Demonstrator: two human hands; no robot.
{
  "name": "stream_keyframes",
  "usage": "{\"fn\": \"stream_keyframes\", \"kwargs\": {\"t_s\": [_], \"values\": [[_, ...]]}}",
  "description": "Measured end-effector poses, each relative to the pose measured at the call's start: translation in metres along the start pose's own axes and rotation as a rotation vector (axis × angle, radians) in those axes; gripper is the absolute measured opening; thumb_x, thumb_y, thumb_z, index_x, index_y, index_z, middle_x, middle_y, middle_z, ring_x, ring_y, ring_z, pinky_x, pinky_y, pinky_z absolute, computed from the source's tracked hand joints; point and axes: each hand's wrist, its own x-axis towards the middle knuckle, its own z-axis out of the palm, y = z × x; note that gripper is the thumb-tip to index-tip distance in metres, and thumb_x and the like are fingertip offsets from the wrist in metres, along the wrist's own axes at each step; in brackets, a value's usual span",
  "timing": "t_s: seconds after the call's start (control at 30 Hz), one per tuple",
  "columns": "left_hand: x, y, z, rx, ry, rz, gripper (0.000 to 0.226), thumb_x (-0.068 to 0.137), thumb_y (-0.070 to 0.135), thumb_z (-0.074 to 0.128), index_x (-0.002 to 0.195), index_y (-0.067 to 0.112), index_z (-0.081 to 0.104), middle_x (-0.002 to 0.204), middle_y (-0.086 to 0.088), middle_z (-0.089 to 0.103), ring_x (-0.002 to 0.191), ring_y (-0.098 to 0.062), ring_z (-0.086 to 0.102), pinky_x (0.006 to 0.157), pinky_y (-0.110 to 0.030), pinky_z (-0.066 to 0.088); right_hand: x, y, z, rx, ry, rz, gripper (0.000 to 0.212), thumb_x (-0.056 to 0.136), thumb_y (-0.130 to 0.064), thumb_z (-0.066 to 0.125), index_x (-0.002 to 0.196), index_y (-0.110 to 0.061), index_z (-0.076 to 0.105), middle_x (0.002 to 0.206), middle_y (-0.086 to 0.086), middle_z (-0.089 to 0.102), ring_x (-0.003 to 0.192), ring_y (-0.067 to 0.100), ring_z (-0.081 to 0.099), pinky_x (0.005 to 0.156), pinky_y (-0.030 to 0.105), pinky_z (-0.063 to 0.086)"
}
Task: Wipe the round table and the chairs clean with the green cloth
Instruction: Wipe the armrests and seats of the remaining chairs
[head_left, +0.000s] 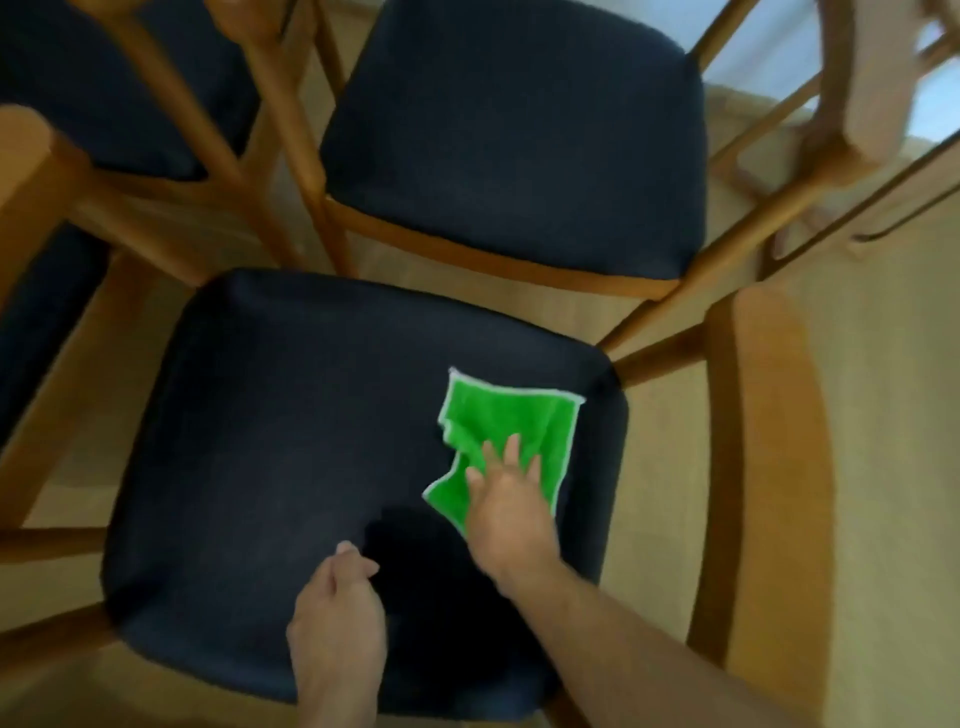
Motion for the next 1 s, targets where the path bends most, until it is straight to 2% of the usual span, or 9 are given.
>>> {"fn": "stream_keyframes", "kwargs": {"t_s": [0.1,0.2,0.3,0.43,0.6,0.7,0.77,0.87,1.0], "values": [[-0.003,0.019,0.007,0.007,0.019,0.055,0.044,0.098,0.041,0.038,0.069,0.024,0.066,0.093,-0.013,0.067,0.093,-0.034,0.056,0.086,-0.046,0.041,-0.049,0.002,0.0,0.476,-0.147,0.108,0.04,0.104,-0.035,0.032,0.121,-0.011,0.058,0.126,0.016,0.058,0.12,0.027,0.051,0.106,0.039,0.035],[-0.019,0.053,0.015,-0.072,-0.045,0.104,0.043,0.098,0.039,0.041,0.069,0.018,0.066,0.074,-0.008,0.063,0.078,-0.03,0.056,0.075,-0.044,0.045,-0.071,0.002,-0.032,0.873,-0.059,0.138,0.042,0.1,-0.044,0.04,0.073,-0.014,0.054,0.067,-0.002,0.054,0.063,0.012,0.05,0.069,0.043,0.048],[-0.055,0.098,0.022,-0.166,-0.373,0.188,0.038,0.098,0.032,0.044,0.078,0.006,0.064,0.068,-0.011,0.059,0.062,-0.025,0.055,0.055,-0.038,0.048,-0.083,0.0,-0.086,0.995,0.121,-0.015,0.042,0.095,-0.051,0.037,0.086,-0.017,0.061,0.073,0.001,0.063,0.066,0.011,0.059,0.066,0.042,0.051],[-0.118,0.156,0.033,-0.226,-0.771,0.418,0.025,0.098,0.026,0.048,0.099,0.009,0.066,0.096,-0.02,0.069,0.094,-0.041,0.065,0.081,-0.058,0.054,-0.101,0.011,-0.17,0.787,0.474,-0.274,0.031,0.101,-0.038,0.038,0.085,-0.021,0.06,0.068,-0.008,0.057,0.064,0.008,0.058,0.056,0.018,0.044],[-0.158,0.205,0.062,-0.255,-1.042,0.526,0.028,0.102,0.026,0.042,0.113,0.014,0.064,0.104,-0.01,0.072,0.097,-0.024,0.069,0.087,-0.046,0.055,-0.106,0.049,-0.236,0.34,0.725,-0.367,0.029,0.099,-0.028,0.042,0.07,-0.025,0.044,0.062,-0.012,0.045,0.056,0.005,0.049,0.05,0.014,0.033],[-0.159,0.211,0.085,-0.097,-0.991,0.584,0.026,0.102,0.023,0.042,0.115,0.016,0.063,0.103,-0.002,0.072,0.095,-0.015,0.067,0.089,-0.043,0.053,-0.088,0.077,-0.237,0.075,0.626,-0.27,0.022,0.101,-0.026,0.04,0.082,-0.019,0.047,0.075,-0.007,0.046,0.065,0.009,0.043,0.055,0.021,0.028],[-0.157,0.21,0.098,0.009,-0.88,0.692,0.021,0.097,0.015,0.048,0.105,0.008,0.066,0.089,-0.002,0.068,0.079,-0.012,0.062,0.074,-0.034,0.052,-0.082,0.098,-0.226,0.017,0.585,-0.19,0.022,0.101,-0.027,0.038,0.1,-0.012,0.054,0.097,0.001,0.053,0.077,0.018,0.046,0.062,0.027,0.028],[-0.156,0.207,0.109,0.175,-0.77,0.882,0.012,0.087,0.014,0.058,0.094,0.015,0.067,0.083,0.004,0.067,0.077,-0.011,0.062,0.075,-0.037,0.054,-0.093,0.123,-0.206,0.15,0.553,-0.152,0.037,0.101,-0.023,0.039,0.134,-0.011,0.049,0.127,0.012,0.054,0.102,0.026,0.055,0.082,0.03,0.041],[-0.17,0.175,0.102,0.423,-0.67,0.971,0.007,0.079,0.02,0.063,0.078,0.026,0.061,0.07,0.007,0.065,0.068,-0.009,0.062,0.061,-0.032,0.053,-0.132,0.139,-0.171,0.245,0.53,-0.196,0.048,0.098,-0.026,0.044,0.143,-0.009,0.041,0.133,0.017,0.057,0.113,0.032,0.058,0.084,0.027,0.042]]}}
